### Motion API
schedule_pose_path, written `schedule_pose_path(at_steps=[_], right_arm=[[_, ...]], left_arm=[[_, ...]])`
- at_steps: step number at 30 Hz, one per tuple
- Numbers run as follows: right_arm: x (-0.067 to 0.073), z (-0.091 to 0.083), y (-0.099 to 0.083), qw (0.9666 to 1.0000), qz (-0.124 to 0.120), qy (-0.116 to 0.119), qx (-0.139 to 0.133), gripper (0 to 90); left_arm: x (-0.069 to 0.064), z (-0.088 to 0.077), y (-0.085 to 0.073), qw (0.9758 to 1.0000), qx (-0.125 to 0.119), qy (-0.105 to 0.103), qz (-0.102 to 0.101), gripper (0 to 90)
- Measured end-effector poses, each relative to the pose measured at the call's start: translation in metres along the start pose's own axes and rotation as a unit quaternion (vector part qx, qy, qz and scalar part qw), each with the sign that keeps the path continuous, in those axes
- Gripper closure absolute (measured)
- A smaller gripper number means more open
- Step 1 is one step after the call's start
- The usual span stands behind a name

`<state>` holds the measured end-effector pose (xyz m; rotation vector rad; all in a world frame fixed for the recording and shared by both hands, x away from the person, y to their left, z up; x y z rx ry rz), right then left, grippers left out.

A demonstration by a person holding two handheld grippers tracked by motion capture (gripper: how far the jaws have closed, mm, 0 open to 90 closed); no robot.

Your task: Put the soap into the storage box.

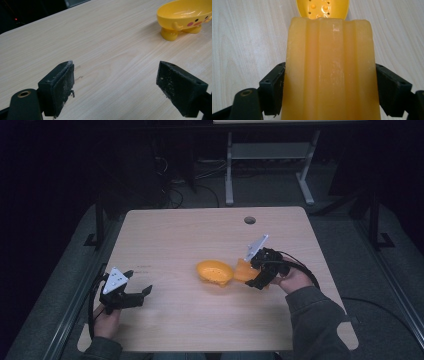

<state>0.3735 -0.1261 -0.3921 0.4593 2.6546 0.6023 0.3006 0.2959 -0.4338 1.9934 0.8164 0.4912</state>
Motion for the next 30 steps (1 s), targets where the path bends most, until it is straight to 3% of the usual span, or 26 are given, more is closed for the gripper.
schedule_pose_path(at_steps=[30], right_arm=[[-0.014,0.009,0.03,0.9998,-0.016,0.015,0.001,20.6]], left_arm=[[0.0,0.0,0.0,1.0,0.0,-0.001,0.0,14.1]])
Point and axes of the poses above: each handheld gripper's, and its own axes: z roughly forward along the jaws, y roughly out of its top, x roughly to its left, the point moved 2 cm from there along z, roughly forward along the jaws, and after that the axes turned 11 degrees about -y, right-handed, at the moved point
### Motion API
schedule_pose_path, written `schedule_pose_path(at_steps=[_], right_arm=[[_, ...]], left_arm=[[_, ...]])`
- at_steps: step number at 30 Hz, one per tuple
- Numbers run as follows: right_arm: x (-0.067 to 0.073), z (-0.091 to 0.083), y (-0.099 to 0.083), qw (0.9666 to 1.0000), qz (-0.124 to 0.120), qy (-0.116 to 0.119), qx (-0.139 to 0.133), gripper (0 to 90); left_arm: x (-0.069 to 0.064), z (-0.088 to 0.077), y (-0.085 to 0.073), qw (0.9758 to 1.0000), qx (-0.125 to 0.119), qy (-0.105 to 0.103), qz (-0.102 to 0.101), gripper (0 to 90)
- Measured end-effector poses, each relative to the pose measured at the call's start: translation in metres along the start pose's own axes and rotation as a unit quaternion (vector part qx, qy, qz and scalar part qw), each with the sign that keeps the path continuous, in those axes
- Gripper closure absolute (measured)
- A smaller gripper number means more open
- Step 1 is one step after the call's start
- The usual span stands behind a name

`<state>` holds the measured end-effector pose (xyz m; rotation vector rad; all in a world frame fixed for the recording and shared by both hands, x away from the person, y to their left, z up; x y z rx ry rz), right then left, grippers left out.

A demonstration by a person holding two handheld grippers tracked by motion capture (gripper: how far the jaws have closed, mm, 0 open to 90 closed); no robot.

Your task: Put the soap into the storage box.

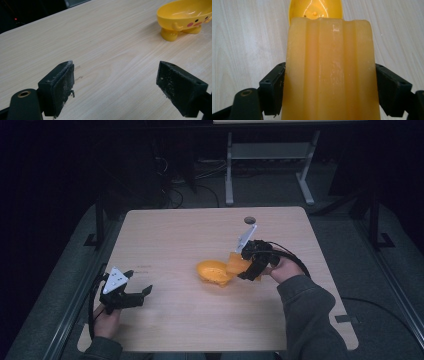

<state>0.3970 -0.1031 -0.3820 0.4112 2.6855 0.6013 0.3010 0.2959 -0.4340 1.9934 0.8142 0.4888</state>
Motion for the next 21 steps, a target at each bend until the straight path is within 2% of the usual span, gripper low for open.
schedule_pose_path(at_steps=[21], right_arm=[[0.001,0.023,0.03,0.9996,-0.02,0.018,-0.01,20.6]], left_arm=[[0.0,0.0,0.0,1.0,-0.004,0.0,-0.001,14.1]])
Point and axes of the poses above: each handheld gripper's, and its own axes: z roughly forward along the jaws, y roughly out of its top, x roughly to its left, the point moved 2 cm from there along z, roughly forward along the jaws, and after that the axes turned 11 degrees about -y, right-handed, at the moved point
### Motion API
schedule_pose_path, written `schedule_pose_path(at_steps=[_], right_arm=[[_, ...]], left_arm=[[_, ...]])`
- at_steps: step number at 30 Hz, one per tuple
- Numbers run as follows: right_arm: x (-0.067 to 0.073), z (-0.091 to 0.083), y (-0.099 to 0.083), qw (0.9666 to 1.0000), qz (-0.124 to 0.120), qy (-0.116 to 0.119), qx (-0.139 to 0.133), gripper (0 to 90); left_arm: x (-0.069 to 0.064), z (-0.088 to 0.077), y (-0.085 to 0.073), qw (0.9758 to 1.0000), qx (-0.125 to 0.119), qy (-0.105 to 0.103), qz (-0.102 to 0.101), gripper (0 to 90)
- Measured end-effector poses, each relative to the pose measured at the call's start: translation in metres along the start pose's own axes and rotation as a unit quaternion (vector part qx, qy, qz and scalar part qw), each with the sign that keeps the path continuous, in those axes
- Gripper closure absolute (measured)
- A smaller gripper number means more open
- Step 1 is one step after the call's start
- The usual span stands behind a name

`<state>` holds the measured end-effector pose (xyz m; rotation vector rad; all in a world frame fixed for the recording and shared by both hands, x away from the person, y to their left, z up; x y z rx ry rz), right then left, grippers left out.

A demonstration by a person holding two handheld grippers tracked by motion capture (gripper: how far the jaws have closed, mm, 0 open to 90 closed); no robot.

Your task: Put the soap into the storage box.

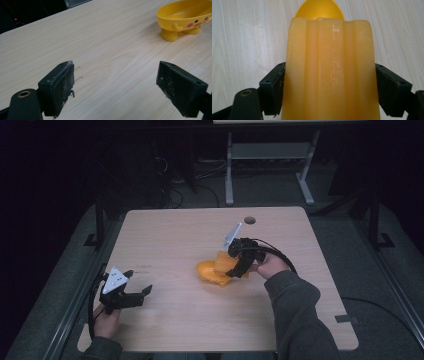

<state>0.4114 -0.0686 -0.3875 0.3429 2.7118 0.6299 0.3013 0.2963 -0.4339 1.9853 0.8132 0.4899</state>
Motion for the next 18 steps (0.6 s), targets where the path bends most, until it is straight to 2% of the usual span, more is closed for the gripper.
schedule_pose_path(at_steps=[11,18], right_arm=[[0.0,0.01,0.01,0.9998,-0.003,0.017,-0.013,20.6],[0.001,0.015,0.018,0.9996,-0.013,0.023,-0.008,20.6]], left_arm=[[0.0,0.0,0.0,1.0,0.0,-0.001,0.0,14.1],[0.0,0.0,0.0,1.0,0.0,0.0,0.001,14.1]])
Point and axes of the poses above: each handheld gripper's, and its own axes: z roughly forward along the jaws, y roughly out of its top, x roughly to its left, the point moved 2 cm from there along z, roughly forward along the jaws, and after that the axes turned 11 degrees about -y, right-handed, at the moved point
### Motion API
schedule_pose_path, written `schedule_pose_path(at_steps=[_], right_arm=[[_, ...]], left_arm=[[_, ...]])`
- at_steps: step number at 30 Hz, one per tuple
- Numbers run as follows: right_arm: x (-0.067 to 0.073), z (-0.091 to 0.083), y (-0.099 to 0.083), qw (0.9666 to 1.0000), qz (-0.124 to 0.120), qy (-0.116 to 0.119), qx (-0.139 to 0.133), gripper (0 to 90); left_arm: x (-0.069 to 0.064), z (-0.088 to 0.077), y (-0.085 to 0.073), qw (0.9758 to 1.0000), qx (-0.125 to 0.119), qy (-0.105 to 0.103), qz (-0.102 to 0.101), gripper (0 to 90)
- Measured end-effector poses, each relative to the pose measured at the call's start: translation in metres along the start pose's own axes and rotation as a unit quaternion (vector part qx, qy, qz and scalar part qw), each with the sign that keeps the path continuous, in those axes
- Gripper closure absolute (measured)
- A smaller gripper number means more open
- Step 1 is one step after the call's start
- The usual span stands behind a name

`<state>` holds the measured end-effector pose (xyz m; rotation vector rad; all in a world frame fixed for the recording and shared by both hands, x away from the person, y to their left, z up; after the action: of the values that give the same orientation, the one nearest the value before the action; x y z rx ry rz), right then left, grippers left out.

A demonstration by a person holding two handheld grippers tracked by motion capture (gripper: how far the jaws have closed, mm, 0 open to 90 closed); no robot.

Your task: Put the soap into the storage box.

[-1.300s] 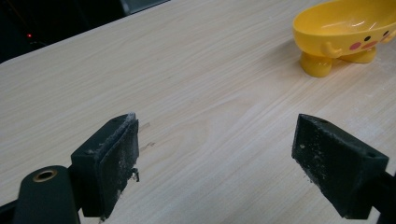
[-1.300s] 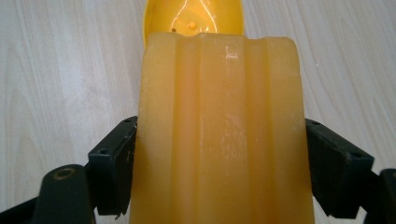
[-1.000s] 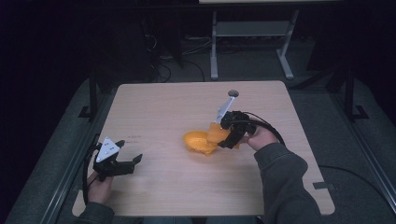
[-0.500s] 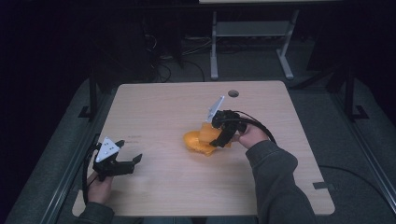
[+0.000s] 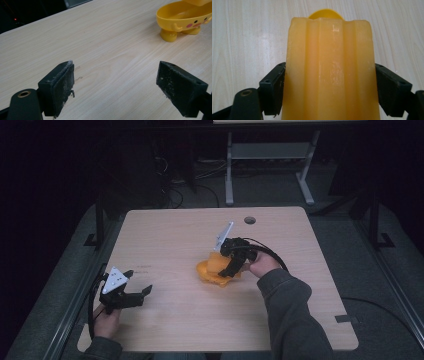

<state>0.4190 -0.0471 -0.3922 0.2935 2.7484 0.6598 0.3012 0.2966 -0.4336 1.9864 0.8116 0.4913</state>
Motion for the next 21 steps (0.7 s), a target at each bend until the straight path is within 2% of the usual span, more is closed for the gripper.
schedule_pose_path(at_steps=[4,5,10,18,21], right_arm=[[-0.002,0.001,0.007,1.0,-0.002,0.001,-0.001,20.6],[-0.002,0.001,0.011,0.9999,-0.003,0.003,-0.01,20.6],[-0.002,0.003,0.015,0.9997,-0.003,0.009,-0.021,20.6],[-0.001,0.011,0.017,0.9997,-0.008,0.013,-0.017,20.6],[-0.001,0.012,0.017,0.9997,0.0,0.016,-0.02,20.6]], left_arm=[[0.0,0.0,0.0,1.0,0.0,0.0,-0.002,14.1],[0.0,0.0,0.0,1.0,0.0,0.0,-0.002,14.1],[0.0,0.0,0.0,1.0,-0.001,-0.001,-0.002,14.1],[0.0,0.0,0.0,1.0,-0.002,-0.001,-0.002,14.1],[0.0,0.0,0.0,1.0,-0.001,-0.001,0.0,14.1]])
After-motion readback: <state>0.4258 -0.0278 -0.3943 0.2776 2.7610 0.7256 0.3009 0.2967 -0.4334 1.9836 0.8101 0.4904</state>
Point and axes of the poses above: each handheld gripper's, and its own axes: z roughly forward along the jaws, y roughly out of its top, x roughly to its left, the point moved 2 cm from there along z, roughly forward along the jaws, and after that the axes turned 11 degrees about -y, right-handed, at the moved point
